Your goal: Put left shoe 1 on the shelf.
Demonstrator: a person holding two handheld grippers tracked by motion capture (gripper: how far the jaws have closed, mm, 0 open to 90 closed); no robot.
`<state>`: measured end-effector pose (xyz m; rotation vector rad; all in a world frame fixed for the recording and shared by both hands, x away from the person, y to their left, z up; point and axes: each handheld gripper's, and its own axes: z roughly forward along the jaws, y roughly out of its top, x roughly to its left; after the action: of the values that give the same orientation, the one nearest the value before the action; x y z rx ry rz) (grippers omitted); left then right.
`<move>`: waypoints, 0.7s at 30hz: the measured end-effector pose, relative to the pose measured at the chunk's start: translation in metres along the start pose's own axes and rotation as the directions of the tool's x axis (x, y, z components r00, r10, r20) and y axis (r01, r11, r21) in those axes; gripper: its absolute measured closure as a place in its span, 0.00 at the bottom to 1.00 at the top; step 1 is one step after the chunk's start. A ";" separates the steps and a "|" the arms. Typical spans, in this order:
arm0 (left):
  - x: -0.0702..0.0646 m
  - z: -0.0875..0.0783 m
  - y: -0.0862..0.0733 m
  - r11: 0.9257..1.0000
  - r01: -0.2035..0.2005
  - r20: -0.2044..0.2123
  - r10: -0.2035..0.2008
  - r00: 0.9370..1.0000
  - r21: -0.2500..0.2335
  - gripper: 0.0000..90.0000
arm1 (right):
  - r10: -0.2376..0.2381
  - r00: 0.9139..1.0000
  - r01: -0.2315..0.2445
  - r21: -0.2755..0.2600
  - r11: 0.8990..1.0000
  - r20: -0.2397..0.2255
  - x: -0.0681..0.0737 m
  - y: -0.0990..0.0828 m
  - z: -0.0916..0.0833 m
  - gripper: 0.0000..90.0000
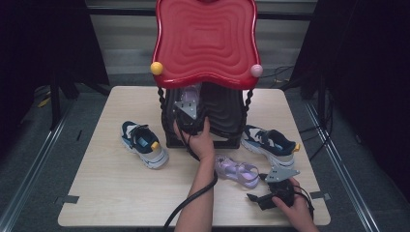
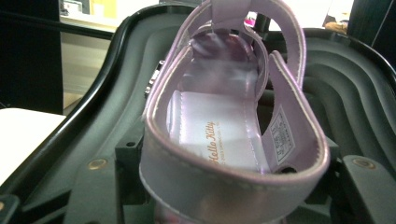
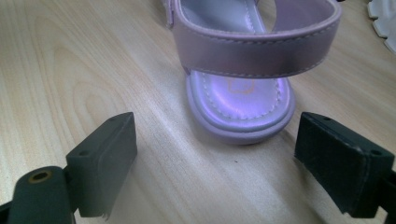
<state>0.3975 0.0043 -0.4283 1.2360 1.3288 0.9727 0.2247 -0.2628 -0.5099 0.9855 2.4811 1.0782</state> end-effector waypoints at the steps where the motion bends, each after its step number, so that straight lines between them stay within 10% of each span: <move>1: 0.000 0.000 -0.001 1.000 -0.003 0.004 0.003 1.000 0.003 0.38 | 0.001 1.000 -0.001 0.001 1.000 -0.001 0.000 0.000 0.000 0.14; 21: 0.002 0.001 -0.005 0.998 -0.029 0.065 0.026 0.998 0.047 0.29 | 0.001 1.000 -0.001 0.001 1.000 -0.002 0.000 0.000 0.000 0.14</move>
<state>0.3979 0.0051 -0.4339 1.3138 1.2947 0.9175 0.2247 -0.2628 -0.5100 0.9868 2.4832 1.0796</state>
